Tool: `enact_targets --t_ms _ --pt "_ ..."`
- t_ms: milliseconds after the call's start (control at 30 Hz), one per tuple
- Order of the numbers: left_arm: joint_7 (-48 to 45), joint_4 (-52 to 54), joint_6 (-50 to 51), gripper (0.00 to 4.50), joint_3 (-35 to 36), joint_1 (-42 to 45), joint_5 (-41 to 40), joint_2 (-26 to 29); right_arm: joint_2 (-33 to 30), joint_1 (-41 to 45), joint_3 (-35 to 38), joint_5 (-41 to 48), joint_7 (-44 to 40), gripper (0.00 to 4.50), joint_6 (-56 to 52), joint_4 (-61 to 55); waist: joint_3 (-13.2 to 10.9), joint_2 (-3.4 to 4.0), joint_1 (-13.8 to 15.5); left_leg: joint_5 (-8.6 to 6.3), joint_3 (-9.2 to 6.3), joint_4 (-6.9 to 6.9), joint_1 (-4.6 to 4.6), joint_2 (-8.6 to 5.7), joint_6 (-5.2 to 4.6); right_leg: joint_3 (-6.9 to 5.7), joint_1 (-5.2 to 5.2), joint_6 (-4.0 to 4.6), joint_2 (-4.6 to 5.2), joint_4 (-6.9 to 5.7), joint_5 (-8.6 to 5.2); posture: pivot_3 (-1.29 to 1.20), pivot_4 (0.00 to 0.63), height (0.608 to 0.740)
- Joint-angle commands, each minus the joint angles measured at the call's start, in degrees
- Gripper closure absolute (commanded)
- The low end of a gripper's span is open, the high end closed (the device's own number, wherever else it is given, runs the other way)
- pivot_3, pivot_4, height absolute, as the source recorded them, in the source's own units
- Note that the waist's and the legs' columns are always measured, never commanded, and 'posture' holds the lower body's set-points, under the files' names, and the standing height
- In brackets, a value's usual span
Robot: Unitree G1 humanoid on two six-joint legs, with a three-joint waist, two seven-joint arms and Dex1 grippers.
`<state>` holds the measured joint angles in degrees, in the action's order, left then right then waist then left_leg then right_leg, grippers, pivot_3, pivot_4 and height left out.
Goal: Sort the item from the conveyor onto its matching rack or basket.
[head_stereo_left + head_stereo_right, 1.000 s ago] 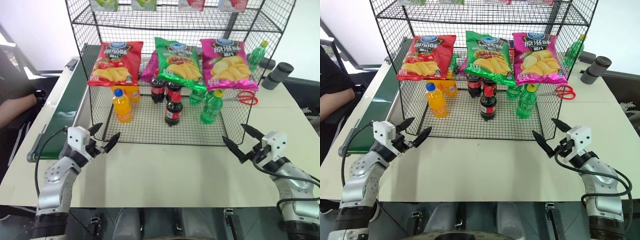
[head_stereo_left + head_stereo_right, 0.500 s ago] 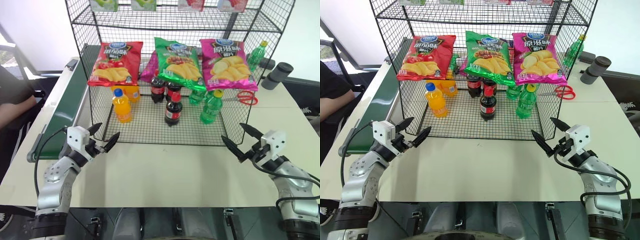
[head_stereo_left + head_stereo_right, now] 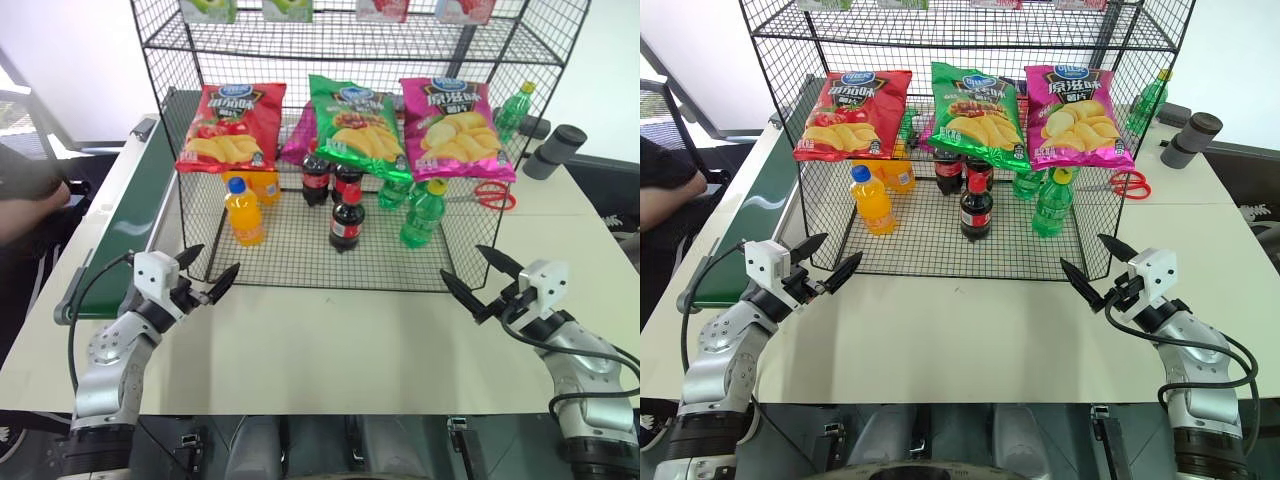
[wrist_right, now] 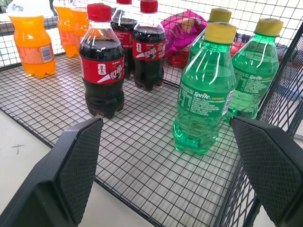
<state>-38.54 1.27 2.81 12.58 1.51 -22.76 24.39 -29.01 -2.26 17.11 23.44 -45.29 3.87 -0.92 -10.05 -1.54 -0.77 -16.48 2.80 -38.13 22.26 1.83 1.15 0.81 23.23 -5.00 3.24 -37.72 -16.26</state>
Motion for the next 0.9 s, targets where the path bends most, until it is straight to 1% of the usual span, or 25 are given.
enact_targets --t_ms 33,900 --pt "0.9 1.6 -0.7 0.00 1.8 0.3 -0.4 0.6 0.0 0.7 0.1 0.4 0.2 0.05 0.7 -0.9 0.0 0.00 0.0 0.00 0.00 0.00 0.00 0.00 0.00 0.00 0.00 0.00 0.00 0.00 0.00 0.00 0.150 0.740" --pt "1.2 1.6 0.0 0.00 1.9 -0.4 -0.8 0.6 -0.6 1.6 -0.1 0.1 -0.2 0.05 0.8 0.1 0.0 0.02 0.0 0.00 0.00 0.00 0.00 0.00 0.00 0.00 0.00 0.00 0.00 0.00 0.00 0.00 0.150 0.740"
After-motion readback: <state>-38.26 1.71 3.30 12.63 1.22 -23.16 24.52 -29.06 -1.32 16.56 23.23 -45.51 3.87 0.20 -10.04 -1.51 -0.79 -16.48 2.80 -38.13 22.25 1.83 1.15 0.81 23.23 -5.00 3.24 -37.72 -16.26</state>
